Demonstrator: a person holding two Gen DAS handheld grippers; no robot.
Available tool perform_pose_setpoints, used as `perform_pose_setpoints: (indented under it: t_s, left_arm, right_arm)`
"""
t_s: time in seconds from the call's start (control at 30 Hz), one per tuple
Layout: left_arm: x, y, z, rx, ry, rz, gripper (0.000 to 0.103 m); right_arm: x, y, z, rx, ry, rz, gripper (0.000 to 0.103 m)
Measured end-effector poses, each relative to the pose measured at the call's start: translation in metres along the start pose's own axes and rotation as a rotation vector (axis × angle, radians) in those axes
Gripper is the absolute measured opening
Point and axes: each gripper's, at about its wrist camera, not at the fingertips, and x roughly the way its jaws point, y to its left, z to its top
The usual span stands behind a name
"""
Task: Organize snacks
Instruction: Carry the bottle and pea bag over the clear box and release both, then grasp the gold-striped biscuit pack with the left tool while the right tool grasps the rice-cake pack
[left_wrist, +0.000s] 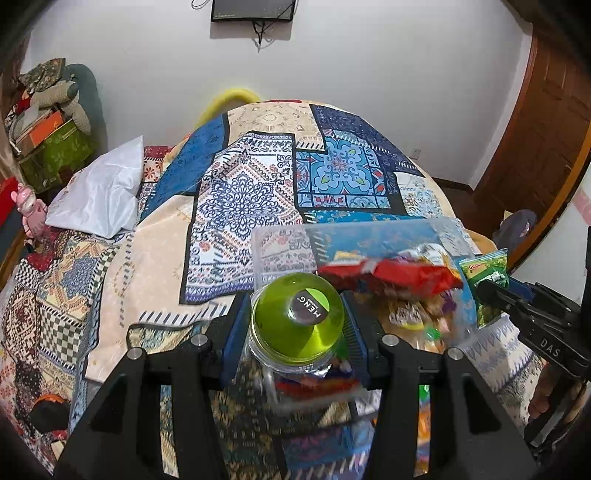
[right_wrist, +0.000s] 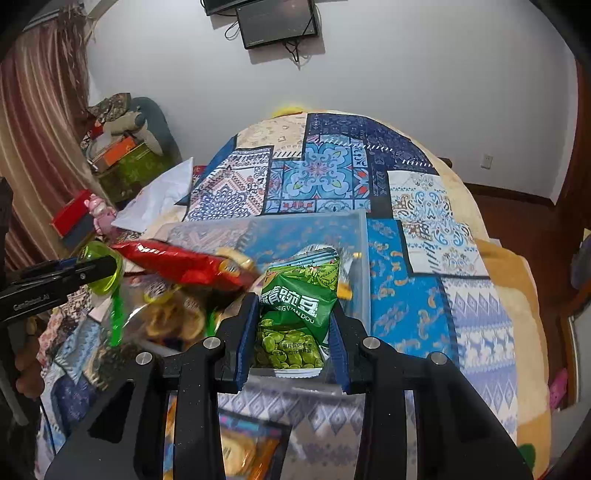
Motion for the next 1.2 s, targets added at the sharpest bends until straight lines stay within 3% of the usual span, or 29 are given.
perform_pose_setpoints:
  t_s: [0.47, 0.57, 0.6, 0.63, 0.7, 1.2]
  left_arm:
    - [0.038, -0.009, 0.006, -0.010, 0.019, 0.022, 0.048]
    - [0.038, -0.008, 0.004, -0.009, 0.040, 0.011, 0.053]
    - [0.036, -0.009, 0.004, -0.009, 0.042, 0.004, 0.055]
    - [0.034, -0.009, 0.003, -0.009, 0.040, 0.003, 0.058]
    - [0.026, -0.011, 0.001, 0.000, 0.026, 0.009, 0.060]
    - [-0.053, -0.037, -0.044, 0.049, 0.018, -0.010, 0.071]
  right_arm:
    - [0.018, 0.003, -0.005, -0.045, 0.030, -0.021, 0.034]
    - [0.018, 0.006, -0.008, -0.079, 0.042, -0.045, 0.039]
    - [0.017, 0.007, -0.010, -0.090, 0.045, -0.054, 0.046]
    - [0.016, 0.008, -0.011, -0.100, 0.043, -0.066, 0.054]
    - [0.013, 0.009, -0.014, -0.108, 0.034, -0.080, 0.059]
    - [-0.042, 0.011, -0.028, -0.076, 0.019, -0.046, 0.063]
